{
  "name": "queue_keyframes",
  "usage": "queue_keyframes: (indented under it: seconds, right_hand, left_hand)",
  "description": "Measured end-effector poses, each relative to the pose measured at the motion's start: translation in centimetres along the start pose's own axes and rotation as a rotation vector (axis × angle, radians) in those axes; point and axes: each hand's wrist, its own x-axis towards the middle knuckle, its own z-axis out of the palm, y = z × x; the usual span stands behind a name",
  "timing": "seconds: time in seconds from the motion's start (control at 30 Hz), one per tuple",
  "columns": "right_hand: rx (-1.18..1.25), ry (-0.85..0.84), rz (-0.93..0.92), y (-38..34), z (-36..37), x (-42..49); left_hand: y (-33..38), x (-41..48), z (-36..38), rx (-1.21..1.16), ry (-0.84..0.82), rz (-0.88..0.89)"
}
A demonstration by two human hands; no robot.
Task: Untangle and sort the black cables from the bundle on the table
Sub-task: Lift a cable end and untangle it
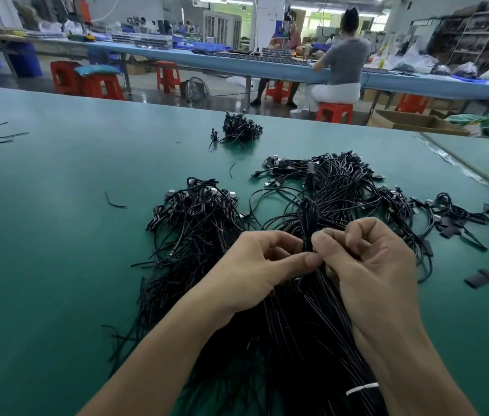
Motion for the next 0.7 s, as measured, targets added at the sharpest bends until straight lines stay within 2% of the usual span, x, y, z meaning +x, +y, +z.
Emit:
queue_keyframes:
  seconds: [0.17,0.3,0.4,0.5,0.6,0.67,0.7]
  right_hand:
    - [0.125,0.041,0.217,0.0,0.1,-0.1]
    - [0.338,-0.005,0.546,-0.2,-0.1,0.2]
    - [0.391,-0.052,0.678,-0.4,-0.1,0.3]
    - [0.387,-0.019,0.652,-0.4,0.2,0.2]
    - [0.282,-0.009,0.543,-0.2,-0.1,0.3]
    - [0.08,-0.022,0.47,0.1,-0.5,0.3]
    - [-0.109,-0.03,0.404,0.3,-0.7,0.3]
  left_hand:
    - [0.1,0.2,-0.6,0.008,0.058,0.078]
    - [0.1,0.1,-1.2,0.23,0.117,0.148]
    - [0.3,0.0,-1.1,0.336,0.158,0.266]
    - [0.3,0.2,-1.4,0.384,0.228,0.309]
    - [0.1,0.7,-2.3,0.282,0.345,0.287]
    - [-0.1,1.3,-3.3,0.171,0.468,0.249]
    - [-0.3,1.8,-3.9,0.105,0.537,0.225]
